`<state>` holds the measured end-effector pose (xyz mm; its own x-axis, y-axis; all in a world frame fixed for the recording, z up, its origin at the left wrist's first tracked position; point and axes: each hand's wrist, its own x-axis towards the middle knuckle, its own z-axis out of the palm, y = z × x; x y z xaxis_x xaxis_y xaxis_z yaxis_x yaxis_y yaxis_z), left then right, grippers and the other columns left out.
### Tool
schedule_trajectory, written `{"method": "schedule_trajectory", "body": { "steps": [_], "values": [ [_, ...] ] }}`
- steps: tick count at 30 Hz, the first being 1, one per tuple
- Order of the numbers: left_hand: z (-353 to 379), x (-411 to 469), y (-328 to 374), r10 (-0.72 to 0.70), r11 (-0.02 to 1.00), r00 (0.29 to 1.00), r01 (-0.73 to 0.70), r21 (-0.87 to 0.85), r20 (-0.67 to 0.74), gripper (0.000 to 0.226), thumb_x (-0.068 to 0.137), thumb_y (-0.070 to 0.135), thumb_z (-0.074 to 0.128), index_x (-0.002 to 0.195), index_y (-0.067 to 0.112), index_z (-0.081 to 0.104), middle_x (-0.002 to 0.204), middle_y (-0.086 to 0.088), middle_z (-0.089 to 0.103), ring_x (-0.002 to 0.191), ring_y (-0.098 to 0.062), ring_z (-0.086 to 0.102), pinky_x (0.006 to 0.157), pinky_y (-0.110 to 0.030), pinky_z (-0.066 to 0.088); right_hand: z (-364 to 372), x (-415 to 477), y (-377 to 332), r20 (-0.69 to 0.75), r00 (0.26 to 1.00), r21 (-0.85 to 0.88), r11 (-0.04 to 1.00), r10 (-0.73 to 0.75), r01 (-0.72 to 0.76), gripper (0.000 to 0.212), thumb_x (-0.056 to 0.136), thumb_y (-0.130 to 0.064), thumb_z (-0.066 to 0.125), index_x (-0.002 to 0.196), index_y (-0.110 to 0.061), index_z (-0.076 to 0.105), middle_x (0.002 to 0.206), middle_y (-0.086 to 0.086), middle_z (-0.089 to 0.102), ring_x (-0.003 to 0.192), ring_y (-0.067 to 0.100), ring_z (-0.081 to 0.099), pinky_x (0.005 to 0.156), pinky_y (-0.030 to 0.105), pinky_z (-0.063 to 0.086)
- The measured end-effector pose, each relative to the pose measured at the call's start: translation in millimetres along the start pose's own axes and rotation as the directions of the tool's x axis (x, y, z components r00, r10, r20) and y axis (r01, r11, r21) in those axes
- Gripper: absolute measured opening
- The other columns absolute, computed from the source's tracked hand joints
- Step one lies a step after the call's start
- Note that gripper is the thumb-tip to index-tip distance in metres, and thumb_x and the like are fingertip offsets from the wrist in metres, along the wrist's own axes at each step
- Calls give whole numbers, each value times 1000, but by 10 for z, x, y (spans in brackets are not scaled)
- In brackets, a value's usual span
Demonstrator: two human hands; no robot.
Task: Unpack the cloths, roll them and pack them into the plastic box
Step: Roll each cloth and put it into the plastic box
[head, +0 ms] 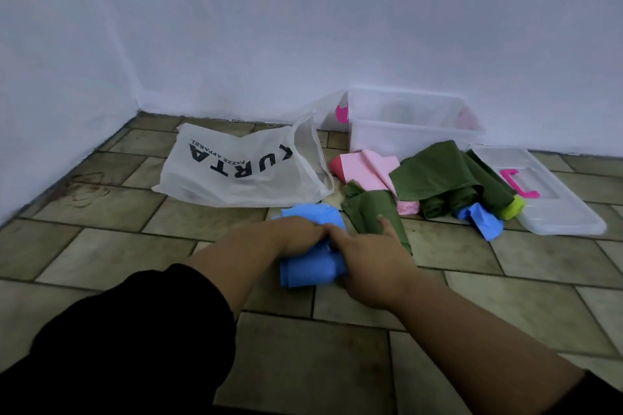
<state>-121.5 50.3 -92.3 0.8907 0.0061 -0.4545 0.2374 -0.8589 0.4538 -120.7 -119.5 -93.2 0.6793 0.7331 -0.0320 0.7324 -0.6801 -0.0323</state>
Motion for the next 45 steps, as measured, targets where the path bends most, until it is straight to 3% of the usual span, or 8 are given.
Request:
{"method": "schedule_trajectory", "body": {
  "steps": [6, 12, 21, 27, 36, 40, 43, 45],
  "values": [
    [87, -6, -83, 51, 997, 999, -50, 55, -18, 50, 100, 48, 25, 146, 30, 33, 152, -4, 34, 135, -23, 34, 108, -31, 22, -63, 159, 92, 105, 994, -25, 999, 39, -37, 52, 85, -48, 52, 133, -35, 38, 117, 0, 58, 116, 23, 46, 107, 66, -2],
    [79, -178, -135, 235, 969, 901, -248, 9, -365, 41, 84, 47, 61, 121, 31, 54, 131, 7, 49, 115, -11, 47, 92, -25, 35, -136, 275, 124, 143, 990, -77, 997, 19, -8, 36, 88, -49, 45, 120, -33, 52, 118, -4, 55, 118, 22, 42, 103, 72, -5],
    [59, -176, -149, 43, 992, 966, -10, 126, -257, 30, 88, 43, 55, 113, 26, 55, 117, -2, 58, 95, -16, 50, 76, -28, 37, -67, 173, 209, 2, 999, -71, 997, -34, 34, 47, 80, -51, 51, 121, -30, 46, 122, -6, 48, 122, 18, 39, 104, 70, -9],
    [135, -251, -110, 226, 926, 914, -94, 367, -336, 55, 75, 50, 64, 123, 33, 44, 126, 3, 48, 109, -18, 48, 93, -36, 37, -125, 247, 229, -6, 999, -84, 996, -39, 38, 40, 81, -38, 53, 118, -25, 42, 113, -6, 61, 116, 19, 48, 104, 67, -11],
    [-32, -96, -165, 2, 937, 974, 77, 342, -225, 41, 92, 49, 39, 129, 35, 48, 129, -1, 43, 117, -20, 42, 97, -44, 27, -152, 308, 168, -1, 995, -103, 990, -100, 99, 42, 79, -33, 52, 119, -25, 43, 108, -2, 61, 106, 23, 55, 109, 62, 2],
    [-72, -73, -127, -62, 904, 943, 192, 382, -327, 49, 91, 57, 32, 130, 32, 49, 132, -8, 37, 120, -27, 37, 98, -49, 28, -146, 355, 125, -19, 988, -143, 979, -151, 147, 33, 79, -33, 55, 110, -21, 48, 110, 2, 57, 102, 25, 53, 95, 41, 34],
    [16, -110, -127, -238, 921, 832, 357, 155, -501, 59, 87, 62, 39, 130, 22, 42, 136, -14, 28, 115, -33, 44, 91, -45, 38, -196, 395, 75, 20, 997, -86, 993, -76, 77, 29, 83, -26, 54, 111, -16, 50, 110, 7, 61, 98, 28, 59, 80, 34, 43],
    [77, -80, -47, -385, 915, 821, 400, -55, -422, 62, 88, 55, 46, 136, 17, 35, 140, -16, 27, 116, -33, 48, 90, -41, 41, -264, 407, 34, 86, 996, -46, 998, -38, 42, 27, 88, -23, 52, 112, -13, 49, 111, 10, 63, 98, 30, 61, 76, 32, 44]
  ]
}}
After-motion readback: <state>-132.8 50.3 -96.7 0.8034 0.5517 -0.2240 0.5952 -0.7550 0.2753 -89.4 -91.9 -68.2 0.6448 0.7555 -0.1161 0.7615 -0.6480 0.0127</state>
